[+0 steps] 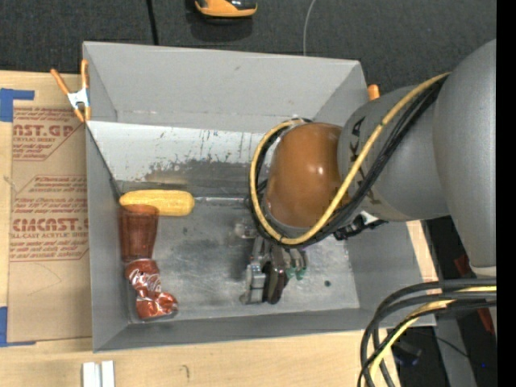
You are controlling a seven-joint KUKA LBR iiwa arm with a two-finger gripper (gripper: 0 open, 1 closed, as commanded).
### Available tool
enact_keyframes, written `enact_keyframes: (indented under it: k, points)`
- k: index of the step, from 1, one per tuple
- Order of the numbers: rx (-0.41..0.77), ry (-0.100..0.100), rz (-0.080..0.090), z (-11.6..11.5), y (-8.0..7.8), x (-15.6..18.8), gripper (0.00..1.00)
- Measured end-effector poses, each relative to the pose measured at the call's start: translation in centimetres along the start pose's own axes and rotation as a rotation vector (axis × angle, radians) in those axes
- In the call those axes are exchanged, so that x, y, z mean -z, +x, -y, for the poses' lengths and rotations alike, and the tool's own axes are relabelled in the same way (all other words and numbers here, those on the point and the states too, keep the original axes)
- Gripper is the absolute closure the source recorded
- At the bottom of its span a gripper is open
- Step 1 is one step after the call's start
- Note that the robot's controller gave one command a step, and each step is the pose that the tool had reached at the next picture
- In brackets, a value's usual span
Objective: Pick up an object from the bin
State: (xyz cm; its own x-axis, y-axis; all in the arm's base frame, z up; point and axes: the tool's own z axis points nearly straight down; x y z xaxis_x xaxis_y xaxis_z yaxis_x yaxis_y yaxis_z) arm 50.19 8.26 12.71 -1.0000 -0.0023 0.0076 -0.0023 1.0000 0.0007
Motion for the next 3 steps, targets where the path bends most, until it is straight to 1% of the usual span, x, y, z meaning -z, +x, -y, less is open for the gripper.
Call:
enact_keyframes:
  k: [1,2,3]
  points:
    - [-0.002,-0.001,0.007,0.0,-0.2,0.4,0.00]
    - [0.007,-0.001,0.011,5.2,0.1,-3.2,0.00]
    - [-0.059,0.000,0.004,9.4,0.6,-5.4,0.00]
